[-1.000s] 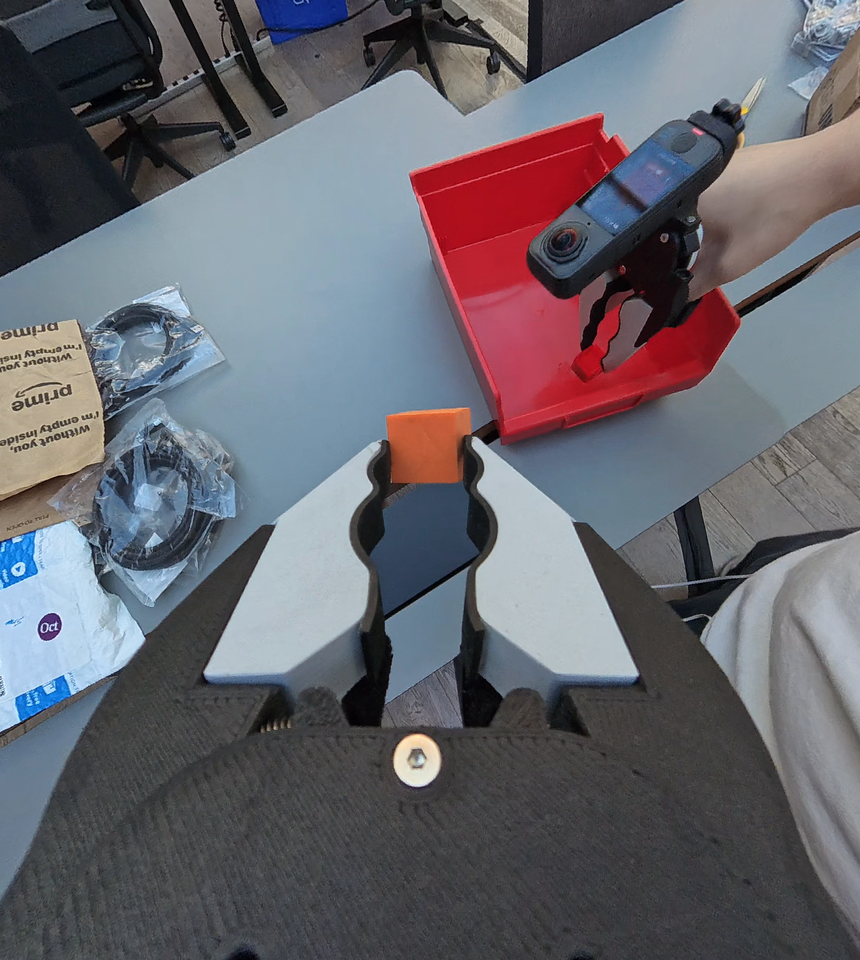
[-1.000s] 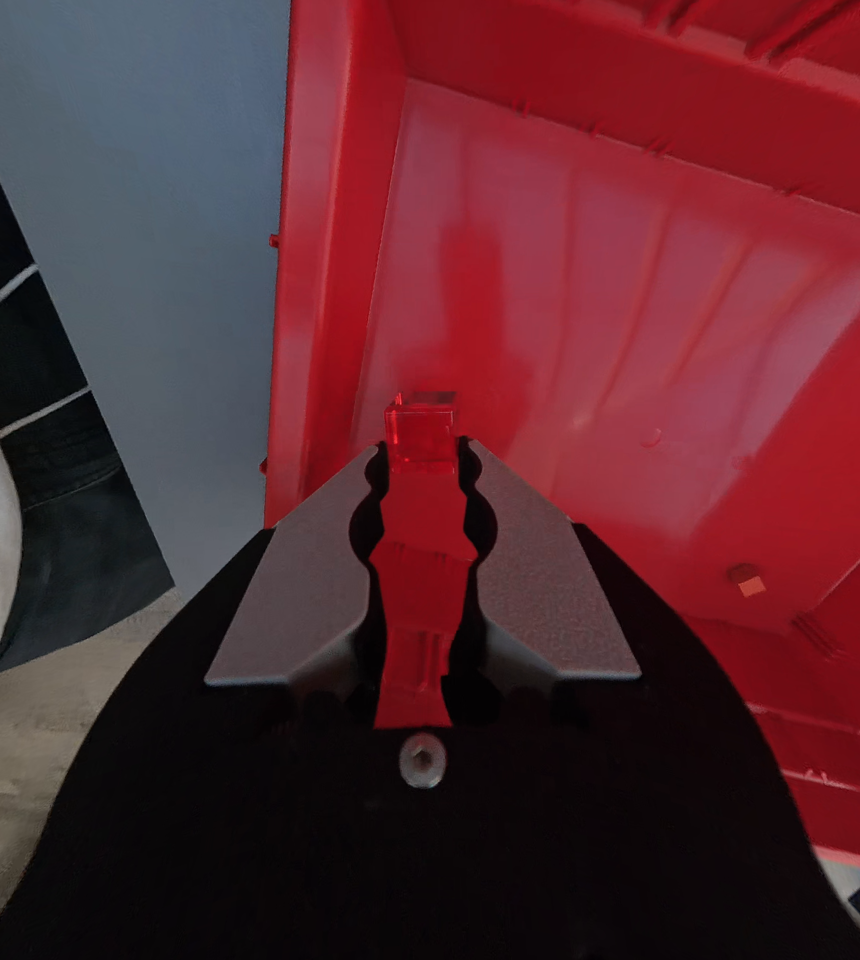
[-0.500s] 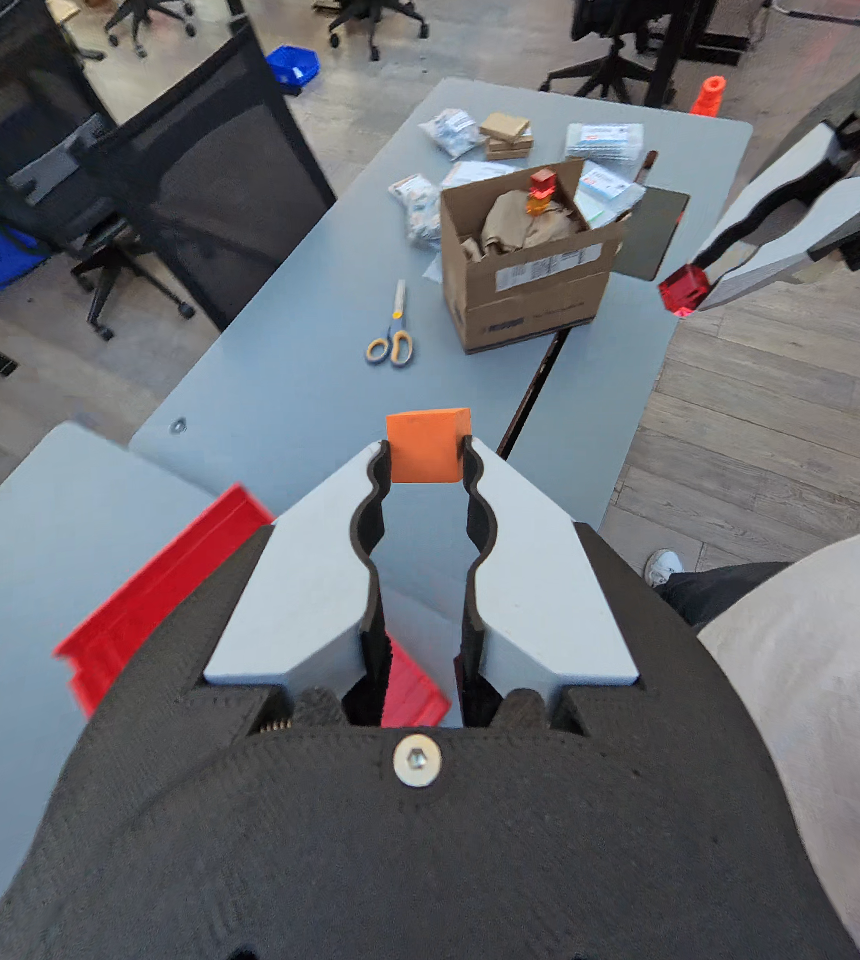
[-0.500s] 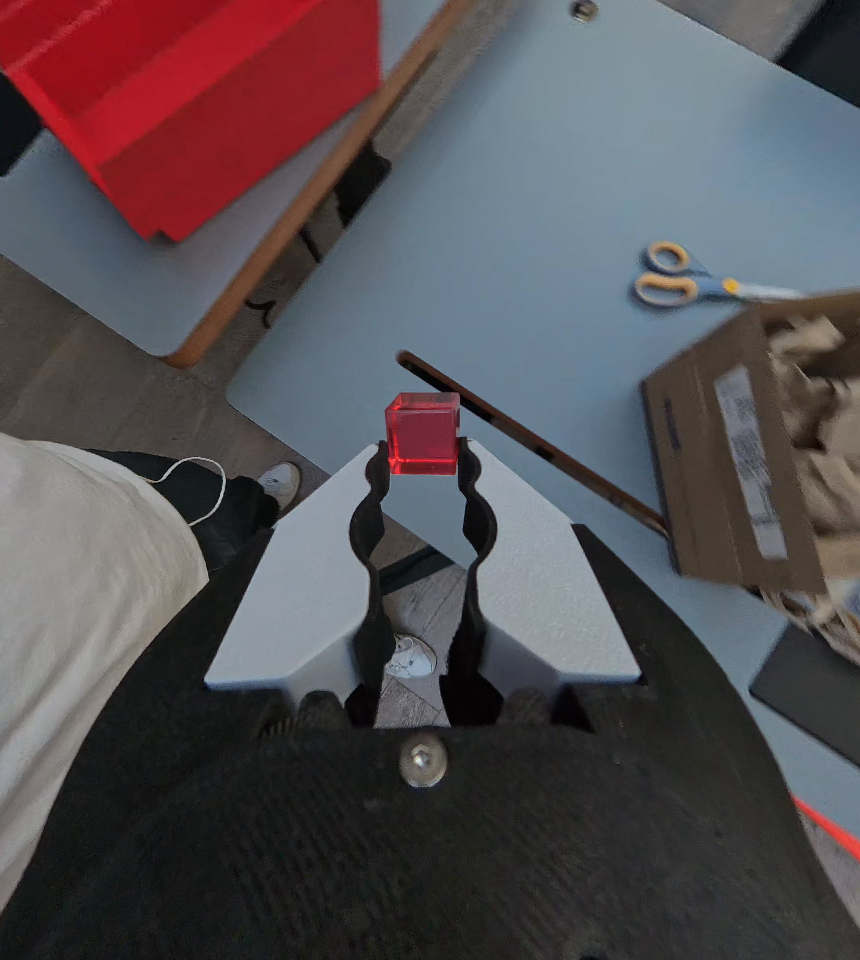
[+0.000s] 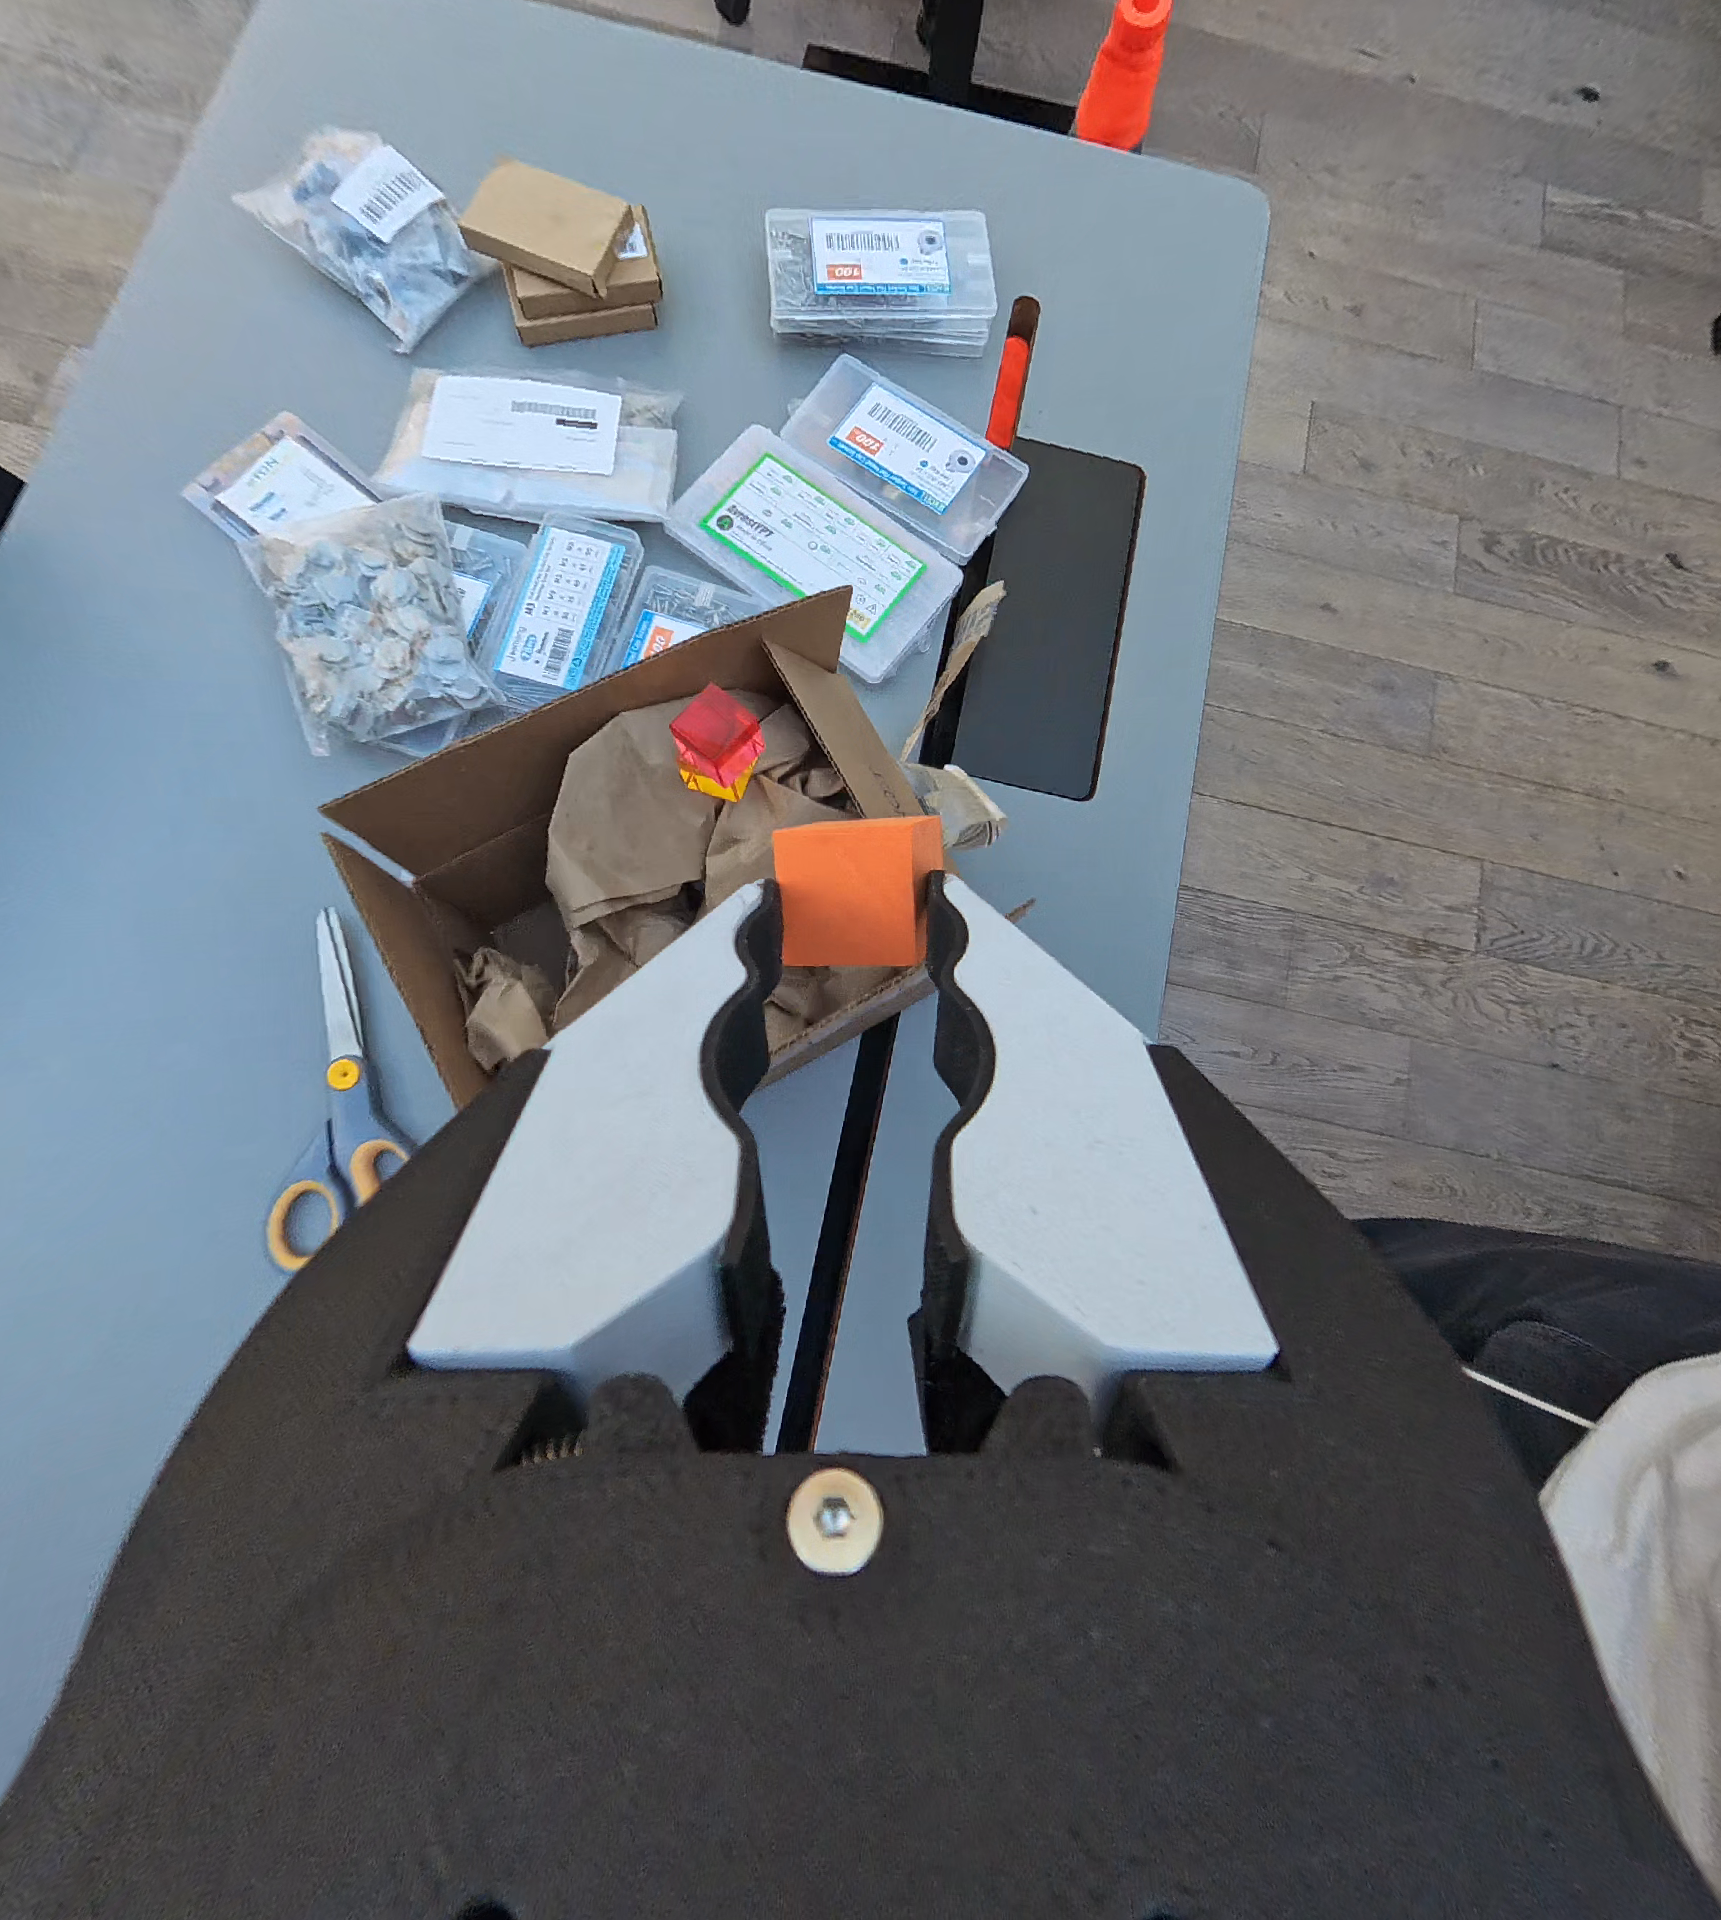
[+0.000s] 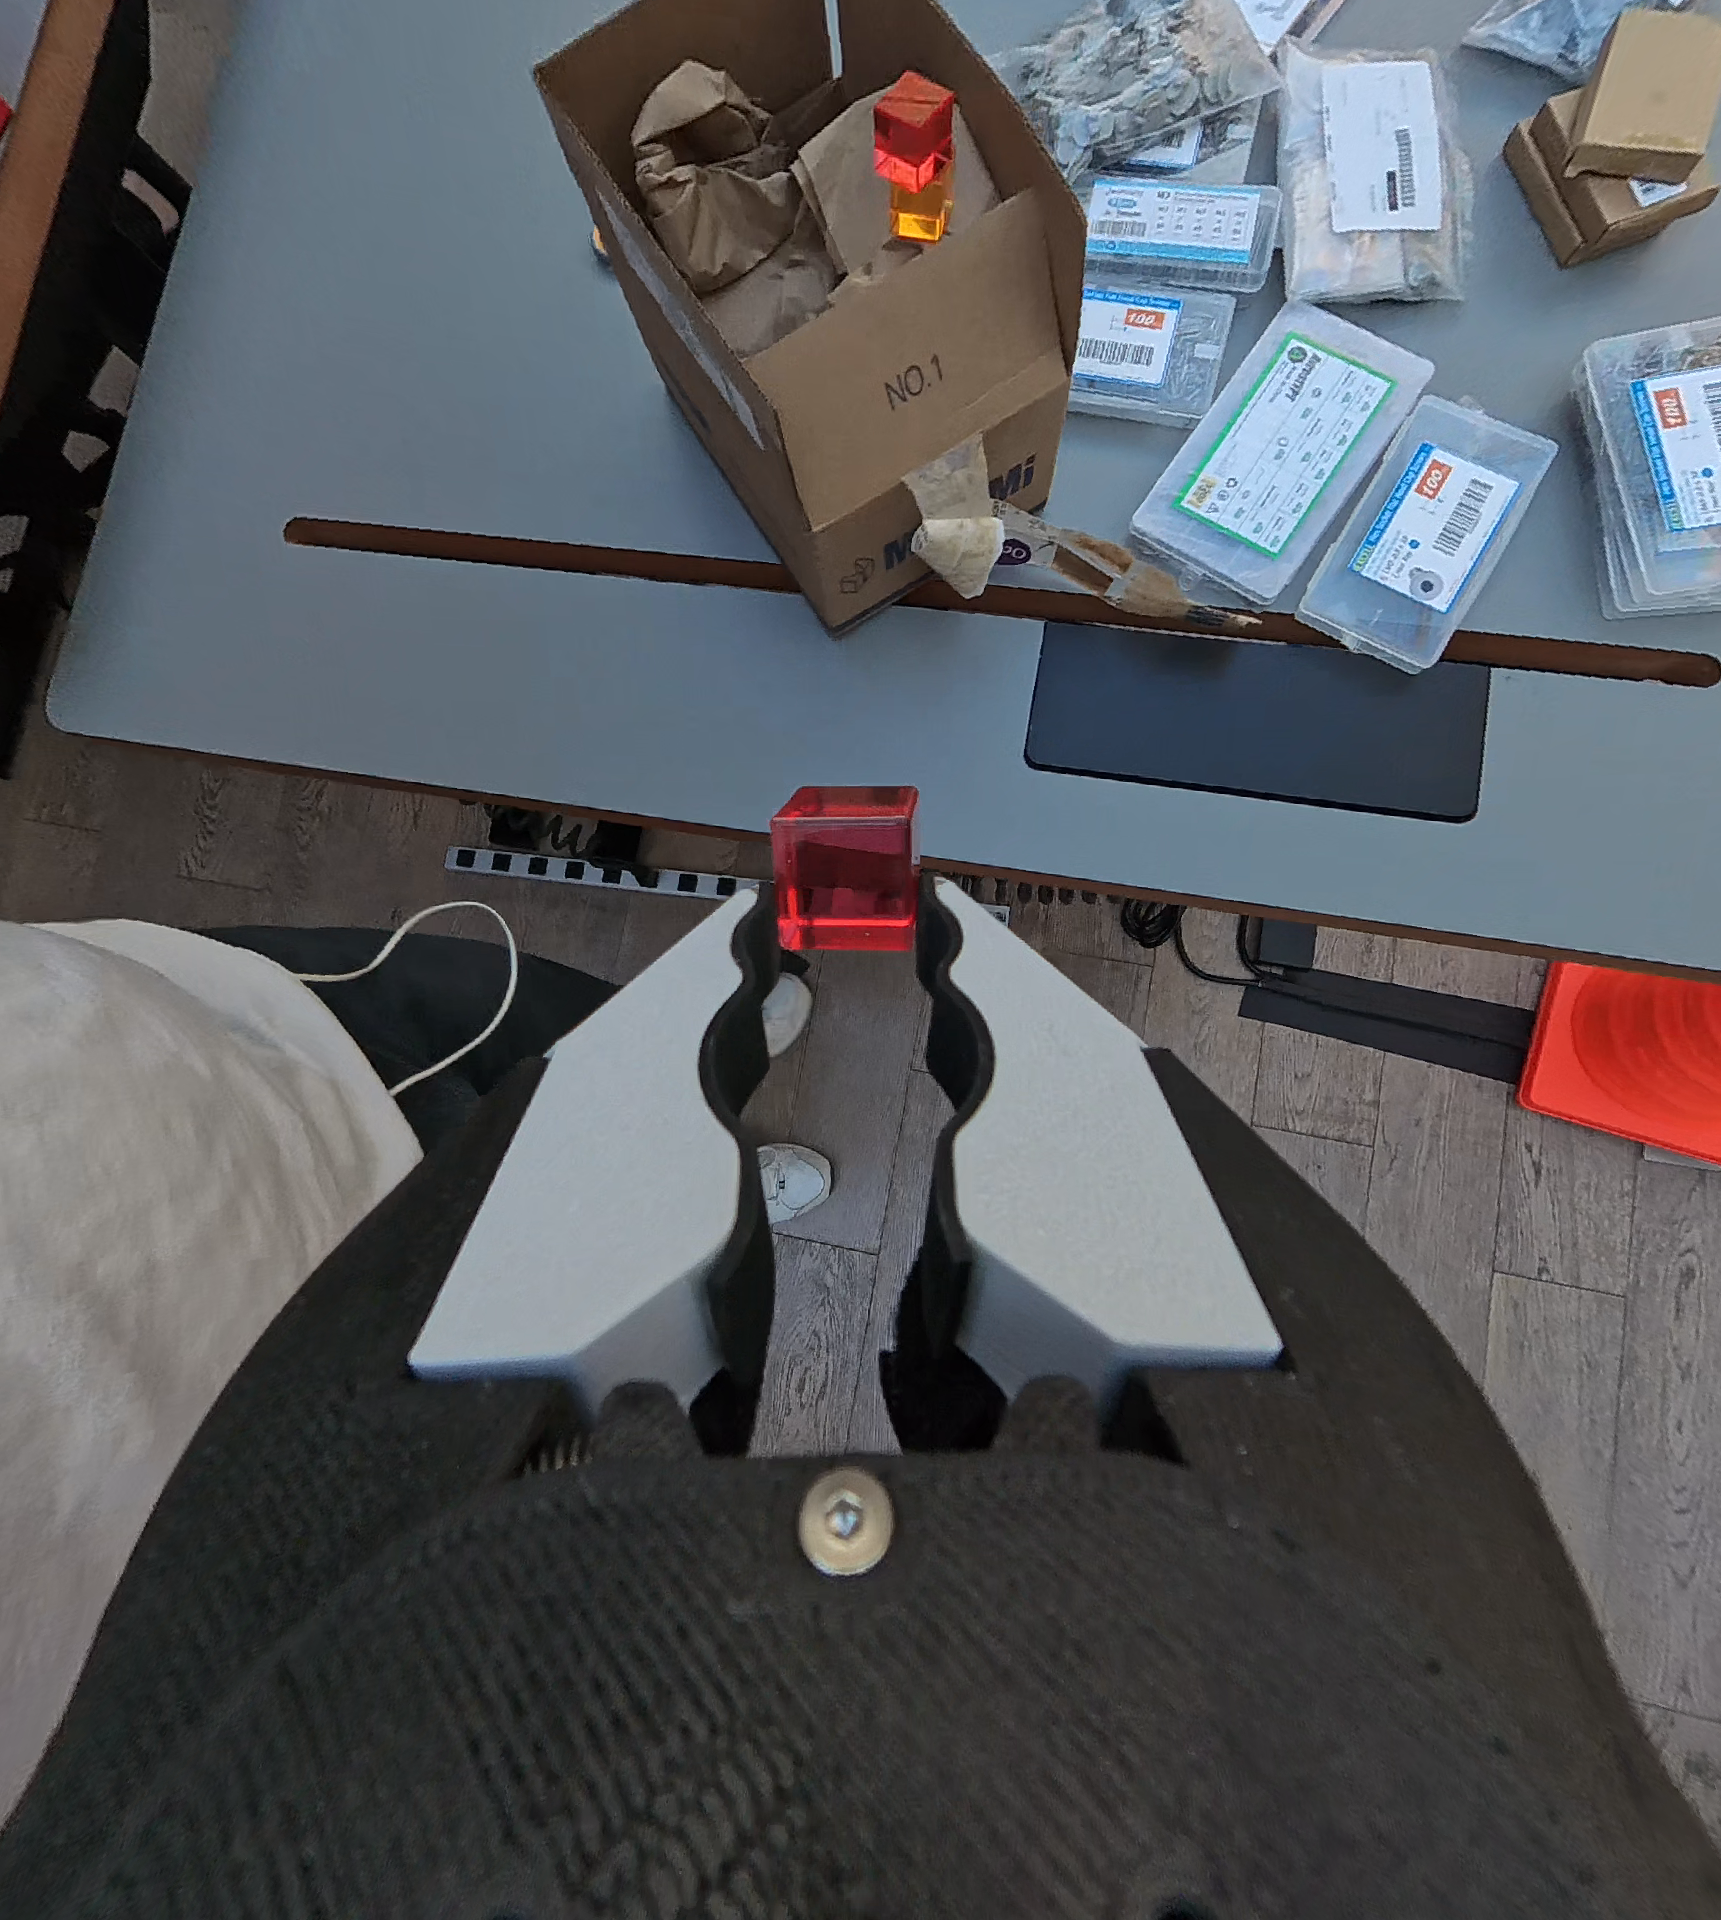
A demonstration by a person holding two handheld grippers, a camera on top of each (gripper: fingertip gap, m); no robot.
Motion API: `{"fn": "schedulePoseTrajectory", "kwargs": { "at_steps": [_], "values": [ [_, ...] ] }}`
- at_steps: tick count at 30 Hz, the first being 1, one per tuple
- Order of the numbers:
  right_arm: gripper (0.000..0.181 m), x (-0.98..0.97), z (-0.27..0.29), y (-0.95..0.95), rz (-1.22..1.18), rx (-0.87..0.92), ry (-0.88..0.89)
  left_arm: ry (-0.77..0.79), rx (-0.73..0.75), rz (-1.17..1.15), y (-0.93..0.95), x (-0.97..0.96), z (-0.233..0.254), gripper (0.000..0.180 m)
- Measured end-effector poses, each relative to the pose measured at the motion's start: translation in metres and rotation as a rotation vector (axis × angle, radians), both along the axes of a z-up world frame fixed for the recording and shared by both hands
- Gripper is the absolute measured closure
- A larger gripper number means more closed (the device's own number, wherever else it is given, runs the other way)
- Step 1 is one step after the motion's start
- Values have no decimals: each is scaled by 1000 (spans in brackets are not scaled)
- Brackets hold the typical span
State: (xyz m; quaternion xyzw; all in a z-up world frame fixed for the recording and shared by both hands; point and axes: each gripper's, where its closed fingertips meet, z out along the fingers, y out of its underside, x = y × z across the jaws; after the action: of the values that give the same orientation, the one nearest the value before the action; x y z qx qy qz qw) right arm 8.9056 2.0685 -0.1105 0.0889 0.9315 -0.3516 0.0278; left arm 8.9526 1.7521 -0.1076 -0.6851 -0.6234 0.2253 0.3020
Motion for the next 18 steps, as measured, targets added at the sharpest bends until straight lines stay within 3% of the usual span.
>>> {"fn": "schedulePoseTrajectory", "kwargs": {
  "at_steps": [5, 18],
  "values": [
    [156, -34, -3, -26, 12, -28, -16, -100, 60, 18, -14, -62, -46, 153],
    [157, -87, -18, -77, 138, -13, -66, -263, -77, 23, -38, -105, -105, 153]
  ]
}}
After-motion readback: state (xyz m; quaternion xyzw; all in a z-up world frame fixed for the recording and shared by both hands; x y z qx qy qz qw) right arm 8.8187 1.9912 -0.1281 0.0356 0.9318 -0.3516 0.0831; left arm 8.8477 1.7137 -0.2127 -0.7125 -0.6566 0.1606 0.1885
